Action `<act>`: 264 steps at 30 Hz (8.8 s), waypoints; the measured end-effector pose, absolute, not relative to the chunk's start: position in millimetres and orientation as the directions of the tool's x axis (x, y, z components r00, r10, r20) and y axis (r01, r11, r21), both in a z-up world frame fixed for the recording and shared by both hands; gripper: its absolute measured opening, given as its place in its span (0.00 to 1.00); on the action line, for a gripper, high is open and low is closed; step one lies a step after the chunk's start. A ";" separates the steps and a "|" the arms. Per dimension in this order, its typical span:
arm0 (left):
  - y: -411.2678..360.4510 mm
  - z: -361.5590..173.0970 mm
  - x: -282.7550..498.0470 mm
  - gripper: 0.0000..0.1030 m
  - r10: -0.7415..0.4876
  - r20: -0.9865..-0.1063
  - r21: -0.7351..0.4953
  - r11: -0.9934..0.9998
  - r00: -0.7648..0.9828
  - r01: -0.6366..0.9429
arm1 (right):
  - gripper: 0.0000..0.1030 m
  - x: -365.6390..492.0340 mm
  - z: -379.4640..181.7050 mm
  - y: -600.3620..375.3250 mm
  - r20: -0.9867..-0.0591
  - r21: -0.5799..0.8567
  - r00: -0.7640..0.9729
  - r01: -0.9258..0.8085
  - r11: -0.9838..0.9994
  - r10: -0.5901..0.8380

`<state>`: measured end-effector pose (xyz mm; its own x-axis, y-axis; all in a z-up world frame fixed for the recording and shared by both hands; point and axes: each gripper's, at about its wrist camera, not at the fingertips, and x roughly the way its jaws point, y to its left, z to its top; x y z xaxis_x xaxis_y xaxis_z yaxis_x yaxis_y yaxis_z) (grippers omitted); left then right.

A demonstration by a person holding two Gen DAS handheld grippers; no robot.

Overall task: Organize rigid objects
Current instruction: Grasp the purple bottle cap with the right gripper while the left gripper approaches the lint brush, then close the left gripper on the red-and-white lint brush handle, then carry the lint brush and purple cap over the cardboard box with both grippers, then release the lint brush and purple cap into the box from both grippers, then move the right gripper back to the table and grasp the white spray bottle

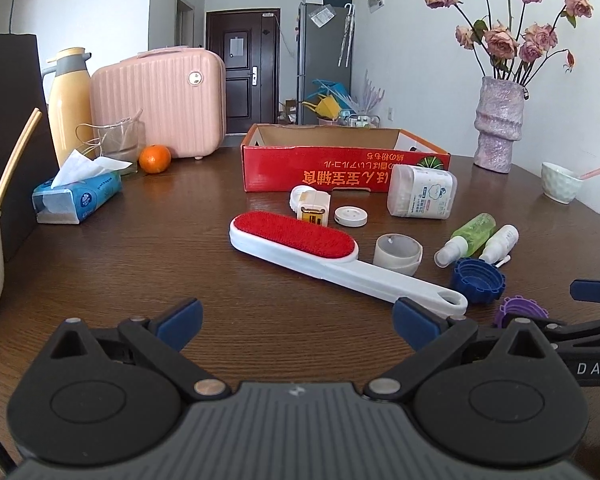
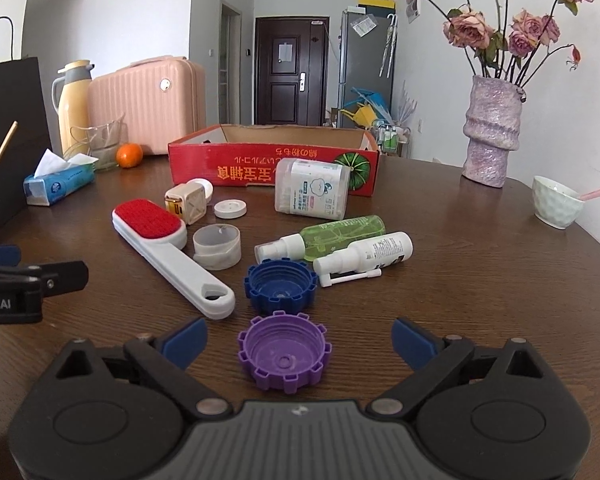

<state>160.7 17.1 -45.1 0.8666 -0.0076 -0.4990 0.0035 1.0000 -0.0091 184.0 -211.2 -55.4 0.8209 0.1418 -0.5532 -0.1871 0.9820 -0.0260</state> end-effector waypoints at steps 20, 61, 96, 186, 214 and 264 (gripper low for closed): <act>12.3 -41.7 174.6 1.00 -0.013 -0.520 -0.017 1.000 0.854 0.005 | 0.51 202.0 -53.0 -219.2 -0.574 0.014 0.786 -0.269 0.963 0.228; -10.9 -44.8 319.9 1.00 0.254 -0.694 0.017 0.941 0.674 -0.337 | 0.51 332.5 -23.4 -231.7 -0.518 -0.014 0.824 -0.276 0.961 0.229; 31.8 -52.8 300.5 0.55 0.088 -0.690 -0.019 0.990 0.718 -0.140 | 0.51 319.3 -41.3 -231.4 -0.531 0.007 0.835 -0.167 0.986 0.146; -0.6 34.8 503.9 0.55 0.052 -0.515 -0.060 0.994 0.855 -0.096 | 0.51 532.1 23.5 -176.1 -0.483 0.002 0.869 -0.124 0.992 0.109; 10.2 26.5 533.4 1.00 0.100 -0.541 0.011 0.994 0.835 -0.113 | 1.00 557.1 8.1 -169.3 -0.548 -0.047 0.835 -0.090 0.995 0.050; 17.8 24.6 336.3 1.00 0.039 -0.376 -0.030 0.998 0.926 -0.054 | 1.00 357.5 17.7 -214.4 -0.330 -0.013 0.933 -0.154 0.988 0.141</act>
<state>336.3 17.8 24.6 0.9257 0.0389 -0.3763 -0.0543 0.9981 -0.0303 357.5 -214.4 17.7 0.9332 0.1411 -0.3304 -0.1541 0.9880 -0.0133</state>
